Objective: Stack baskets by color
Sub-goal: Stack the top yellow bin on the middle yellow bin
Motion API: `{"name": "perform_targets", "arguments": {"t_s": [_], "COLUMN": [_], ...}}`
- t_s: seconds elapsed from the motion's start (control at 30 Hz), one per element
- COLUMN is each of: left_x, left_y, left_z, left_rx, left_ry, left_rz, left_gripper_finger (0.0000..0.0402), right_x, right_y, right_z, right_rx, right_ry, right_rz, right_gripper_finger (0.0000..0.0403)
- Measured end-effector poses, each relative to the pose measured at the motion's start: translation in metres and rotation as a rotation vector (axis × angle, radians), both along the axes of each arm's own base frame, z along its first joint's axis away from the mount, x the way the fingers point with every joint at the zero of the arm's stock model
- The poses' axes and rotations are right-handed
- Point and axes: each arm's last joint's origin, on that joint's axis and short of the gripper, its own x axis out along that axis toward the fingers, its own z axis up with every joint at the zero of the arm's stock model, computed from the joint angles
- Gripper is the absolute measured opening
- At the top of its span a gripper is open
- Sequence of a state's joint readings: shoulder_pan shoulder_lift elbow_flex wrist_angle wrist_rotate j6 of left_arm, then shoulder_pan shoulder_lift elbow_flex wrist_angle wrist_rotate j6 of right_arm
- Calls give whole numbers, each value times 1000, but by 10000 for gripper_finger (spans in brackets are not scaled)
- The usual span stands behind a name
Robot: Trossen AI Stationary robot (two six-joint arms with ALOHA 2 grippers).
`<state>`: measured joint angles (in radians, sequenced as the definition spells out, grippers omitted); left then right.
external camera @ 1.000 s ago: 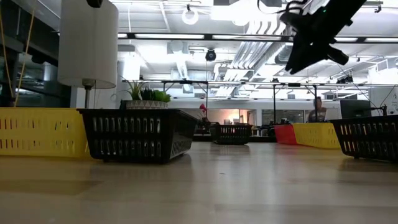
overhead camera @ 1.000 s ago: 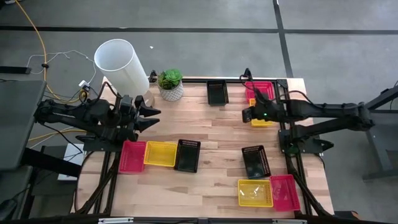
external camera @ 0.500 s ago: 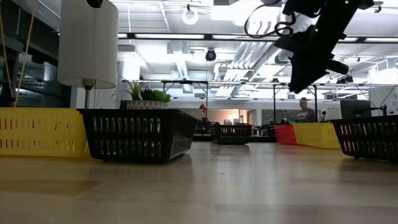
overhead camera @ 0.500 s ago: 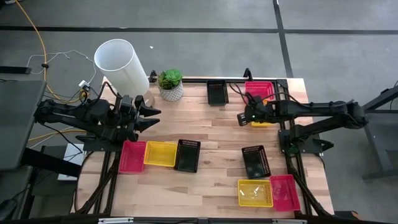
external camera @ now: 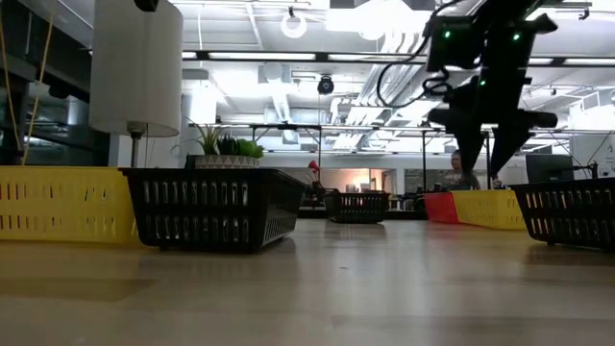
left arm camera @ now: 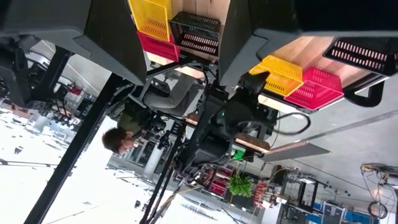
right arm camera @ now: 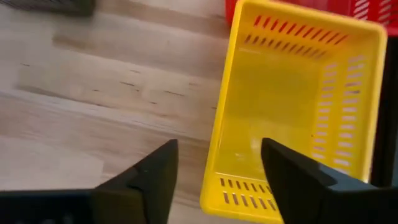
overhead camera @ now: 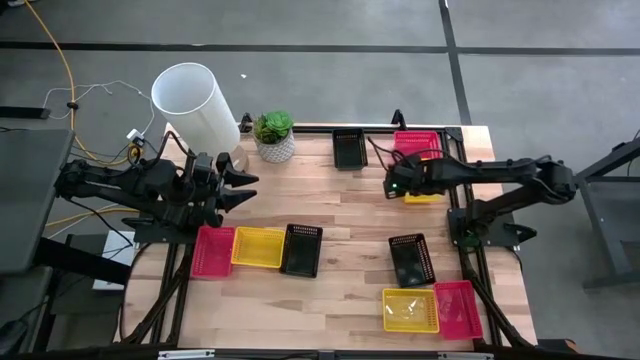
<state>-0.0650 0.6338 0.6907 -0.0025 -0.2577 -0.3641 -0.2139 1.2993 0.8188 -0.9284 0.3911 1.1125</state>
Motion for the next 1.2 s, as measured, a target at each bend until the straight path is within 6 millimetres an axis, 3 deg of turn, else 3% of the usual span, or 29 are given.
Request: {"name": "perform_targets", "arguments": {"t_s": [0.13,0.47,0.63,0.77,0.9,1.03,1.2], "left_x": [0,0,0,0,0,1,7], "left_y": [0,0,0,0,1,1,1], "left_z": [0,0,0,0,0,0,-4], "left_rx": [0,-2,-1,0,-1,-1,2], "left_ry": [0,0,0,0,1,3,30], "left_rz": [0,0,0,3,24,34,35], "left_gripper_finger": [190,190,190,190,190,190,190], "right_x": [11,23,25,23,19,19,35], "right_y": [-3,-3,1,3,7,15,37], "right_z": [-16,-55,-58,-56,-47,-22,34], "right_rx": [19,132,137,137,122,81,-35], "right_ry": [44,210,222,234,233,158,-70], "right_rz": [-9,-4,6,17,68,200,548], "right_gripper_finger": [241,237,189,106,15,10,2]}}
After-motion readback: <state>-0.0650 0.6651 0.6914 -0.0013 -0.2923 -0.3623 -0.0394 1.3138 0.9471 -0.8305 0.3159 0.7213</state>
